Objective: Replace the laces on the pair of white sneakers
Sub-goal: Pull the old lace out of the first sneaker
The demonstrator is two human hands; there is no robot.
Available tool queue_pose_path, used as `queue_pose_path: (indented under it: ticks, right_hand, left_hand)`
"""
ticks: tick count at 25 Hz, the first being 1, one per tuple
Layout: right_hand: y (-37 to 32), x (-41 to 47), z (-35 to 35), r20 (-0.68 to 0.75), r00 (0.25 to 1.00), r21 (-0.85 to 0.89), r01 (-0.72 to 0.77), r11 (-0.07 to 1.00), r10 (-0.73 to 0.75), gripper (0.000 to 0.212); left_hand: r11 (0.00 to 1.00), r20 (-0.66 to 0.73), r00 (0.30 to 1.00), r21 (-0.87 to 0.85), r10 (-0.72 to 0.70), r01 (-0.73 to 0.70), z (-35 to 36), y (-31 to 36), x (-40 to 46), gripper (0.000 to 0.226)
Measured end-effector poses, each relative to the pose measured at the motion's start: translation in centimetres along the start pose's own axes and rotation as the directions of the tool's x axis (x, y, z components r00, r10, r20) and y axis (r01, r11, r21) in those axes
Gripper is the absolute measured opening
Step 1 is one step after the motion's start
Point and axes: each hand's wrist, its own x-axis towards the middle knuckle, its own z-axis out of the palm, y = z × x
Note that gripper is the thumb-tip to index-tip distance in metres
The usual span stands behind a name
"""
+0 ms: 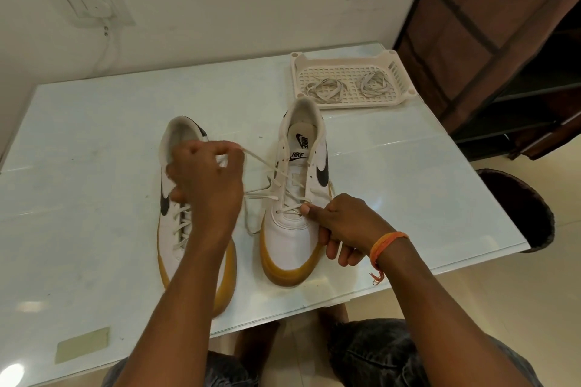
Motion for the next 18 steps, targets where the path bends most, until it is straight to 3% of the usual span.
queue_pose_path:
  ticks: [1,3,5,7,10,12,14,16,18]
  right_hand:
    - [0.0,0.0,0.0,-0.001,1.000,0.002,-0.002,1.000,0.002,0.069]
    - [-0.1,0.1,0.1,-0.003,1.000,0.004,-0.007,1.000,0.007,0.067]
    - [-0.2,0.0,0.1,-0.002,1.000,0.003,-0.015,1.000,0.015,0.067]
    - [-0.3,0.1,0.2,-0.008,1.000,-0.003,-0.017,1.000,0.017,0.067]
    - [-0.3,0.1,0.3,-0.020,1.000,-0.030,-0.010,0.999,0.009,0.068]
    - [-0.3,0.1,0.3,-0.021,1.000,-0.039,-0.012,0.999,0.011,0.069]
    - [-0.3,0.1,0.3,-0.017,1.000,-0.042,-0.008,0.999,0.007,0.069]
    - [-0.1,0.1,0.2,-0.013,1.000,-0.038,-0.002,0.999,0.002,0.070]
    - [-0.1,0.1,0.1,-0.013,1.000,-0.031,-0.003,1.000,0.003,0.070]
  left_hand:
    - [0.997,-0.038,0.996,0.013,-0.080,0.080,-0.4,-0.3,0.4,0.008]
    - [0.985,-0.070,0.997,0.166,-0.033,0.044,-0.3,-0.9,0.1,0.010]
    - [0.944,-0.007,0.976,0.253,0.220,-0.211,0.5,-0.7,-1.0,0.024]
    - [0.832,0.122,0.882,0.294,0.455,-0.470,1.6,-0.2,-2.2,0.033]
    - [0.677,0.344,0.762,0.352,0.548,-0.646,3.0,-0.4,-3.8,0.022]
    - [0.673,0.372,0.763,0.364,0.528,-0.644,3.6,-1.1,-4.0,0.018]
    - [0.732,0.331,0.774,0.269,0.539,-0.625,3.7,-1.3,-3.9,0.015]
    - [0.852,0.241,0.848,0.121,0.472,-0.509,3.3,-0.7,-3.3,0.010]
    - [0.945,0.162,0.936,0.056,0.311,-0.324,2.4,-0.2,-2.2,0.017]
